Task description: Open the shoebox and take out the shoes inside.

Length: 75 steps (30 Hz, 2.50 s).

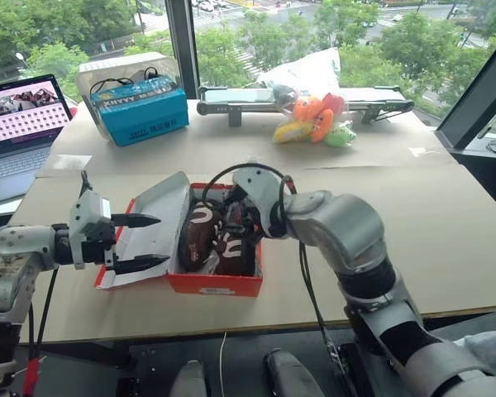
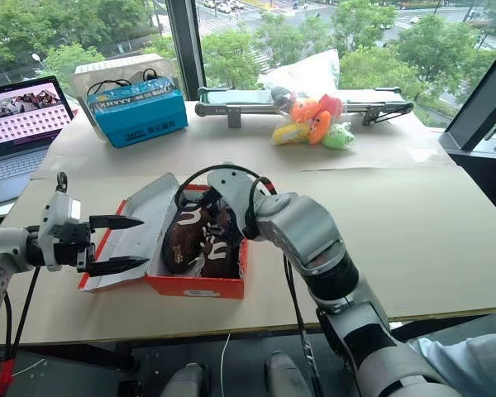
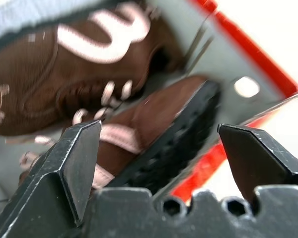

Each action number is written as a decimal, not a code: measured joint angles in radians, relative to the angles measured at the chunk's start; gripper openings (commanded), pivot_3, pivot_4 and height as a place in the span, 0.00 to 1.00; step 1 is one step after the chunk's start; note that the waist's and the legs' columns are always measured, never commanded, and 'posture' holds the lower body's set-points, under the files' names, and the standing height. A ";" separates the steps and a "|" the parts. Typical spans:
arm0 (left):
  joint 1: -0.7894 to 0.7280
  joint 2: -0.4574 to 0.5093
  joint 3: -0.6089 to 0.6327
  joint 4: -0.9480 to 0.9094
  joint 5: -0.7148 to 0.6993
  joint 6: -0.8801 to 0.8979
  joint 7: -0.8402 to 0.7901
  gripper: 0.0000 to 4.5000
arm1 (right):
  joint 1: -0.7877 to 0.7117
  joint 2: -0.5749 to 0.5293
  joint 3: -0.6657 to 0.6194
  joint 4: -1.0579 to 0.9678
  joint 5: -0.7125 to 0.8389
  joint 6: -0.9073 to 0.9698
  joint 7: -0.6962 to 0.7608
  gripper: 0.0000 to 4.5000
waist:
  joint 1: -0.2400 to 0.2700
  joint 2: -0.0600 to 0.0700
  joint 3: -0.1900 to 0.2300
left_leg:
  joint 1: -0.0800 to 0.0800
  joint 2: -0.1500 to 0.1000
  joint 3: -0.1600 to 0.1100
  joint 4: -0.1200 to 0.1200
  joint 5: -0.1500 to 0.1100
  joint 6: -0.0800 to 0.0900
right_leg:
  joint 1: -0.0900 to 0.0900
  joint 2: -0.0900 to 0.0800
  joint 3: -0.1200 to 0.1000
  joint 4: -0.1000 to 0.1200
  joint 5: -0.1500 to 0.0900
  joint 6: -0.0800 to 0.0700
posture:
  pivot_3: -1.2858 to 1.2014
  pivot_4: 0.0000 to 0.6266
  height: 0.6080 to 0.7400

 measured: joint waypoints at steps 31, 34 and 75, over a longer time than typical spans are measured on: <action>0.001 -0.003 0.000 -0.019 -0.014 0.001 0.027 1.00 | 0.098 -0.012 0.074 0.055 0.000 -0.114 -0.038 0.11 | 0.001 -0.001 -0.001 | 0.012 0.000 -0.001 0.000 0.000 0.000 | 0.014 0.000 0.000 -0.002 -0.004 0.006 | 0.52 0.24 1.00; -0.004 -0.005 0.000 -0.019 -0.014 0.001 0.029 1.00 | 0.098 -0.012 0.071 0.055 0.000 -0.115 -0.037 0.11 | 0.001 -0.001 -0.001 | 0.012 0.000 -0.001 0.000 0.000 0.000 | 0.014 0.000 0.000 -0.002 -0.004 0.006 | 0.52 0.24 1.00; -0.104 -0.037 -0.042 0.055 0.021 -0.013 -0.009 1.00 | -0.021 0.252 -0.862 0.128 0.410 0.000 -0.329 0.11 | 0.000 0.000 0.000 | -0.008 -0.001 -0.002 0.000 0.000 0.000 | -0.005 0.000 0.000 -0.002 0.001 0.000 | 0.52 0.24 1.00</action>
